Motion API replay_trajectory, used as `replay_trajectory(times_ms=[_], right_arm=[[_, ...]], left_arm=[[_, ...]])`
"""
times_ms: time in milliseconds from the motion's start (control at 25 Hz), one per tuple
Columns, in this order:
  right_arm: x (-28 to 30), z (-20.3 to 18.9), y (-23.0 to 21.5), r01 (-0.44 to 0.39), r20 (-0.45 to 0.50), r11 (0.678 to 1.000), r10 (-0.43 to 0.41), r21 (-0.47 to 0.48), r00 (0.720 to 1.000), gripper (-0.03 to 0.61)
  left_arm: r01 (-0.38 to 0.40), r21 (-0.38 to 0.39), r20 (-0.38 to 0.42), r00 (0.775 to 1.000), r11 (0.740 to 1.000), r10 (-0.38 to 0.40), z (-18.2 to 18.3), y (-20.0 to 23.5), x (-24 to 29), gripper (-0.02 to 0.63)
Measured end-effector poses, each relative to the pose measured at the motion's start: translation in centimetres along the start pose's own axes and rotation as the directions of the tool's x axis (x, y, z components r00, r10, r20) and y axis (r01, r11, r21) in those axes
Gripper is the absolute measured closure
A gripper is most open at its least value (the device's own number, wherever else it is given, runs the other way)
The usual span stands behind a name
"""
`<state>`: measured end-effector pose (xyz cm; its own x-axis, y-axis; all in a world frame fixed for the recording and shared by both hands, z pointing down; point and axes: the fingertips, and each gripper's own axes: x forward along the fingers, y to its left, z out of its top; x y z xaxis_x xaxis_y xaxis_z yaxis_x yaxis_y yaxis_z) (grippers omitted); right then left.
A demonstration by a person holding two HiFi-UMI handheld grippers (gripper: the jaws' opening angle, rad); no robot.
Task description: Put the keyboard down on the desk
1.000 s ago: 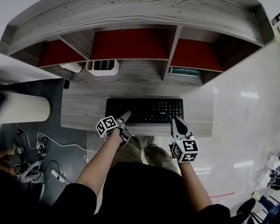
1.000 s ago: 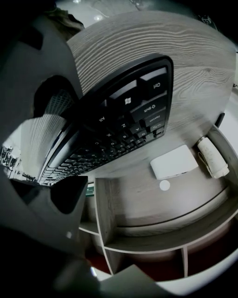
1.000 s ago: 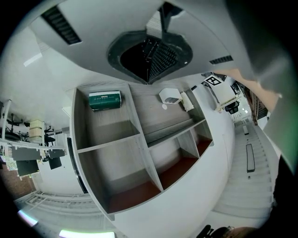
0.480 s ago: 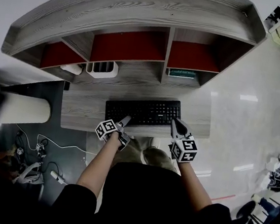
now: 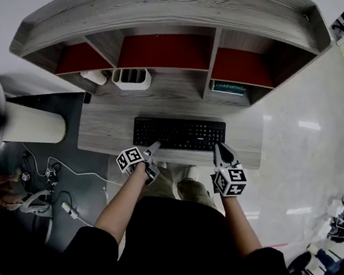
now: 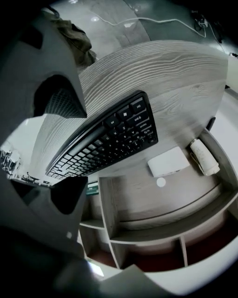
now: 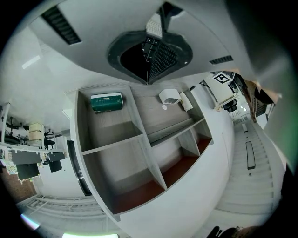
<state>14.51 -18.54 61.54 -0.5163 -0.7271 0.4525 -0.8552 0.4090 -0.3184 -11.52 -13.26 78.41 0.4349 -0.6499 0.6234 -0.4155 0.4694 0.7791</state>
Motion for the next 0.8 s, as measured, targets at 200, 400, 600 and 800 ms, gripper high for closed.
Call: replay_trajectory(times_ms=[200, 400, 600, 800], right_arm=[[0.7, 2.1, 2.2, -0.031, 0.013, 0.998, 0.032, -0.049, 0.999, 0.565], [0.4, 5.7, 6.6, -0.062, 0.051, 0.988, 0.070, -0.140, 0.996, 0.565], [-0.3, 10.3, 11.9, -0.054, 0.124, 0.953, 0.094, -0.297, 0.988, 0.565], [-1.5, 13.8, 16.0, -0.040, 0.197, 0.953, 0.103, -0.299, 0.975, 0.565]], left_arm=[[0.146, 0.276, 0.004, 0.988, 0.950, -0.153, -1.0, -6.3, -4.2, 0.229], [0.199, 0.574, 0.164, 0.922, 0.795, -0.350, 0.9, -14.5, -11.8, 0.403], [0.122, 0.738, 0.273, 0.845, 0.664, -0.459, 4.5, -20.9, -18.3, 0.592], [0.000, 0.829, 0.331, 0.806, 0.560, -0.491, 7.6, -23.2, -22.9, 0.597]])
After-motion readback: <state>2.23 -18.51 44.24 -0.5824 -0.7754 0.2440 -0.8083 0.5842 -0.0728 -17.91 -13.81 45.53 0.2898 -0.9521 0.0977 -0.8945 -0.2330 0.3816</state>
